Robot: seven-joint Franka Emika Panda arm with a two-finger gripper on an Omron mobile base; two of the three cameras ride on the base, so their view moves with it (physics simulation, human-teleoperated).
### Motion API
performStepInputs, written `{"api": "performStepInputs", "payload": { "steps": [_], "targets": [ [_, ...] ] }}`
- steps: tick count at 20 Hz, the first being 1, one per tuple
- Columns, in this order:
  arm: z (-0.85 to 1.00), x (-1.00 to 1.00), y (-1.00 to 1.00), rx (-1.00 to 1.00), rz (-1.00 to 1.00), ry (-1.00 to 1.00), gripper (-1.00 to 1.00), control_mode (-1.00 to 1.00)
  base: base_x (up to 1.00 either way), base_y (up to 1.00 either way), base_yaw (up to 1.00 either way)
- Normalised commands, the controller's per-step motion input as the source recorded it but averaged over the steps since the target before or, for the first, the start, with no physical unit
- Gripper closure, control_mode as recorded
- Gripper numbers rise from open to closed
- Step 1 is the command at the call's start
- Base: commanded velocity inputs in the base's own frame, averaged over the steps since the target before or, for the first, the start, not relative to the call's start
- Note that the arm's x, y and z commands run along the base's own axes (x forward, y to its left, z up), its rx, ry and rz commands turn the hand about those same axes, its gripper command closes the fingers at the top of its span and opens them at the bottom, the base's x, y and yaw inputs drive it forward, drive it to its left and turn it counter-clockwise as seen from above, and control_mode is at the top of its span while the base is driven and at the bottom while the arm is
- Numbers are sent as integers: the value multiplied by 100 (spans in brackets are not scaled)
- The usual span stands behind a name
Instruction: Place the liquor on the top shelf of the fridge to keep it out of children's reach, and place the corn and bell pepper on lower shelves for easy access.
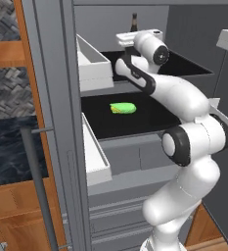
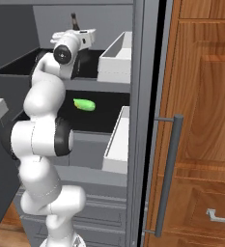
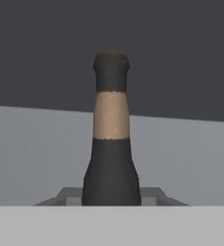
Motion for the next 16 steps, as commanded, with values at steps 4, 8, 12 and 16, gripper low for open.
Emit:
{"api": "performStepInputs", "payload": {
  "steps": [4,8,12,16],
  "targets": [
    [0,19,0,0,0,0,-100,-100,0,0,0],
    [0,0,0,0,0,0,-100,-100,0,0,0],
    [0,0,-1,0,0,0,-100,-100,0,0,0],
    [0,-5,-2,0,0,0,-100,-100,0,0,0]
  ]
}}
